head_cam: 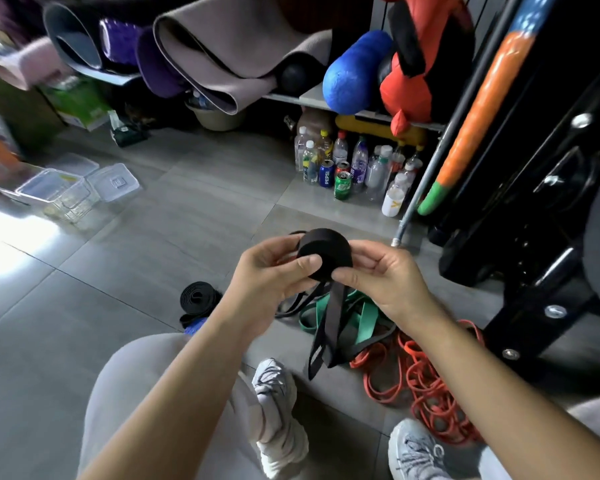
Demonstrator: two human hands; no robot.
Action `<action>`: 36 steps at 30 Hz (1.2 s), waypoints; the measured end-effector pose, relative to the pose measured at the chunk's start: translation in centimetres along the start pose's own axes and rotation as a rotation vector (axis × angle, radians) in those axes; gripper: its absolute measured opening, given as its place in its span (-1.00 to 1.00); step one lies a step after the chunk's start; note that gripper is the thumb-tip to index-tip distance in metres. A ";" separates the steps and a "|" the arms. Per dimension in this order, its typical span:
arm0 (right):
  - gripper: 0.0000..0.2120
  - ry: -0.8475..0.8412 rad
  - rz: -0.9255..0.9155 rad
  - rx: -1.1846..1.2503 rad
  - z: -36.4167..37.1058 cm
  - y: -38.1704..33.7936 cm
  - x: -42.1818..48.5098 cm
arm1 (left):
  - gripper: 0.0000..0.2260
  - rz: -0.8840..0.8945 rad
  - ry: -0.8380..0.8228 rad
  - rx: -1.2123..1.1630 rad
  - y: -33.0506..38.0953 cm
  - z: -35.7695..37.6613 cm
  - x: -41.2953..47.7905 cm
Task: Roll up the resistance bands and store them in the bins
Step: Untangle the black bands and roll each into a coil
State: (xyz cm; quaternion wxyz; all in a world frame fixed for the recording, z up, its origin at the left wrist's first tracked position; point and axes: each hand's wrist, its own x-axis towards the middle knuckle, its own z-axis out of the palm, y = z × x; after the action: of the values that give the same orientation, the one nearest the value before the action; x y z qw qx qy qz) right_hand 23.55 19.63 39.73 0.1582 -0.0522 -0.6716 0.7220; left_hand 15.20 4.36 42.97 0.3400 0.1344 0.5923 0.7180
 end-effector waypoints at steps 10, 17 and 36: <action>-0.69 -0.095 0.049 -0.428 -1.2 -2.1 -5.1 | -0.65 0.303 -0.184 1.219 0.8 2.5 -3.8; -0.68 -0.061 0.090 -0.376 -1.6 -2.5 -6.6 | -0.68 0.269 -0.035 0.955 0.4 2.4 -4.7; -0.69 -0.042 0.078 -0.682 -1.7 -1.0 -7.8 | -0.40 0.341 -0.149 1.247 -2.9 2.3 -4.6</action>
State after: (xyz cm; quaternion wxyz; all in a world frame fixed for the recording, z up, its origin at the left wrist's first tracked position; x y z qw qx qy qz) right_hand 31.54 18.97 39.50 0.0902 -0.1130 -0.8749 0.4623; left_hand 20.92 3.35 41.82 0.1197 0.4482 0.8430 0.2722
